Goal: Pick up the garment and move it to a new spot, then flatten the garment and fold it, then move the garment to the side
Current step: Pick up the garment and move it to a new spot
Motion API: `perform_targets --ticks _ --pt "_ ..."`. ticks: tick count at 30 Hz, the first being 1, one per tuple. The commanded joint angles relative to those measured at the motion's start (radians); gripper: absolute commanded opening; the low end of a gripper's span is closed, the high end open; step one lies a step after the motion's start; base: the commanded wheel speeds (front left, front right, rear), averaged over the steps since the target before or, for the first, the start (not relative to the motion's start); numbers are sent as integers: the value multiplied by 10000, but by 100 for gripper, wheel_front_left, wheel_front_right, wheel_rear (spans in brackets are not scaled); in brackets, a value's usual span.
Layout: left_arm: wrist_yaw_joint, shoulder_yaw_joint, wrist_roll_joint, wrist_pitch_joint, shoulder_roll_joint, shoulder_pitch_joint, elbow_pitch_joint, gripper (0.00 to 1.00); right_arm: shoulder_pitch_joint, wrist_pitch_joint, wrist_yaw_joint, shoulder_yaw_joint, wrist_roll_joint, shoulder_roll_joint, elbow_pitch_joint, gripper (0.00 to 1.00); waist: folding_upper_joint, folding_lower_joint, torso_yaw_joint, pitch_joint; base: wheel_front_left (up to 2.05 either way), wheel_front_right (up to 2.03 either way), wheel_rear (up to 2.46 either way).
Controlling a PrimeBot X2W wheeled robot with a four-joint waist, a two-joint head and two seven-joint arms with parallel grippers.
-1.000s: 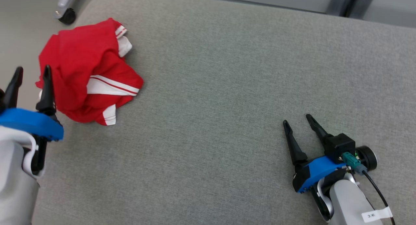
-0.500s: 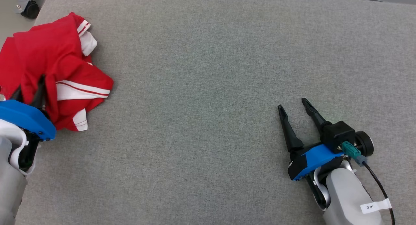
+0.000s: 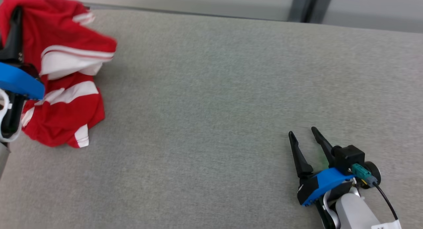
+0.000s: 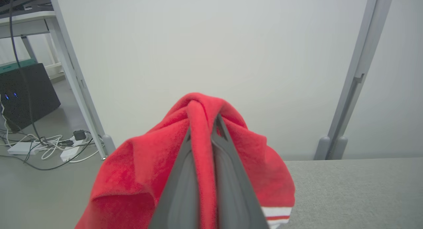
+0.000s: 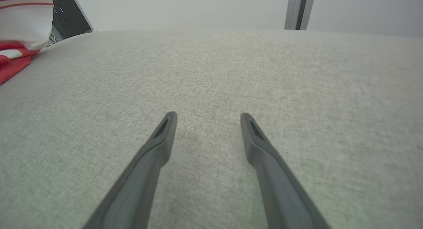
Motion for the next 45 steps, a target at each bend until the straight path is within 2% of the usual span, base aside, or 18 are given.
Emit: perform_targets --ticks 1,2,3,8,13,19,24,25,26,27,32,37,42,45 --pt "17 85 244 -31 -51 -3 -394 0 214 11 -3 51 126 -63 -11 100 0 -1 -460 -453 0 0 0" --pt "17 85 244 -31 -51 -3 -394 0 214 11 -3 51 126 -63 -11 100 0 -1 -460 -453 0 0 0" --pt "17 146 521 -33 -145 23 -967 0 386 10 -3 97 276 -58 -55 100 0 -1 -751 -693 0 0 0" --pt "17 0 715 -33 -595 134 -2139 0 779 8 -3 166 483 -55 -146 100 0 -1 -1606 -1114 0 0 0" --pt "18 -301 758 -34 -1349 450 -2984 0 1082 8 -3 143 540 -51 -274 100 0 -1 -2551 -1333 0 0 0" --pt "18 -943 839 -35 -2354 1029 -3250 0 1311 8 -1 195 573 -49 -435 100 0 -1 -3442 -1448 0 0 0" --pt "18 -1584 970 -35 -3215 1740 -2861 0 1461 9 -3 255 603 -49 -533 100 0 -1 -4030 -1454 0 0 0" --pt "18 -1614 1015 -35 -3330 1892 -2685 5 1469 9 -1 270 608 -48 -566 100 0 -1 -4106 -1445 0 0 0" --pt "18 -1636 1087 -35 -3434 2082 -2472 45 1488 9 -1 284 613 -48 -593 100 0 -1 -4166 -1437 0 0 0" --pt "18 -1649 1082 -34 -3527 2294 -2223 100 1512 9 -1 290 617 -49 -614 100 0 -1 -4201 -1430 0 0 0" --pt "18 -1199 1215 -35 -3756 3189 -1382 100 1622 9 -1 173 616 -49 -689 100 0 -1 -4095 -1472 0 0 0" --pt "18 529 1528 -36 -3875 4291 -983 100 1686 9 -1 19 607 -49 -778 100 0 -1 -3653 -1675 0 0 0" --pt "113 2365 2691 -34 -3837 5669 -1077 100 1778 9 -3 -99 591 -51 -760 100 0 -1 -3156 -1961 0 0 0" --pt "88 3261 3253 -34 -4018 6436 -1176 100 1815 9 -3 -212 571 -52 -722 100 0 -1 -2850 -2118 0 0 0"
